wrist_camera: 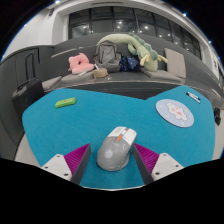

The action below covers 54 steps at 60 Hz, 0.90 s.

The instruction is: Arrange mouse

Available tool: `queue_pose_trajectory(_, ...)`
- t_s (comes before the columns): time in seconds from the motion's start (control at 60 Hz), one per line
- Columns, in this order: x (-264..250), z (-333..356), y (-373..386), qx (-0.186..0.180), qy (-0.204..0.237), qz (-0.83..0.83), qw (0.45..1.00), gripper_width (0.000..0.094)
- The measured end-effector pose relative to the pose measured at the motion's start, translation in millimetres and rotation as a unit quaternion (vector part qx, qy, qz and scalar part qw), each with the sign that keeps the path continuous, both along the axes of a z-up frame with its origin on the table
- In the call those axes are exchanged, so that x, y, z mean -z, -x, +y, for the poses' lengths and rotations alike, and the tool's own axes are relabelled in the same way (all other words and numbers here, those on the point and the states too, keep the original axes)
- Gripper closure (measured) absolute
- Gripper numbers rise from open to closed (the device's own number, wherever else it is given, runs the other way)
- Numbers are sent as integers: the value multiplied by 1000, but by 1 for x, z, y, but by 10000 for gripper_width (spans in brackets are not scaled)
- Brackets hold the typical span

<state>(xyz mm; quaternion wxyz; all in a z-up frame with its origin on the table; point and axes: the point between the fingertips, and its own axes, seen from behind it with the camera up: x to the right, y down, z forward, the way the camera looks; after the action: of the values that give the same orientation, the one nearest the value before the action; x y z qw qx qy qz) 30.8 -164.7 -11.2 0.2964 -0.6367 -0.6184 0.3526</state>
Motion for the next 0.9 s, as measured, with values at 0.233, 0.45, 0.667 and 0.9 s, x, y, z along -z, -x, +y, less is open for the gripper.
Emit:
queue_pose_trajectory(0.233,7,-7,32,-18,8,-27,999,113)
queue_pose_trajectory(0.45,8,2,39,-18,-1,-14,1000,470)
queue_pose_trajectory(0.667,-37,13,33,-71,-5,26,997,563)
queue_pose_trajectory(0.9,-153,130,87,-46,-19,109,993,564)
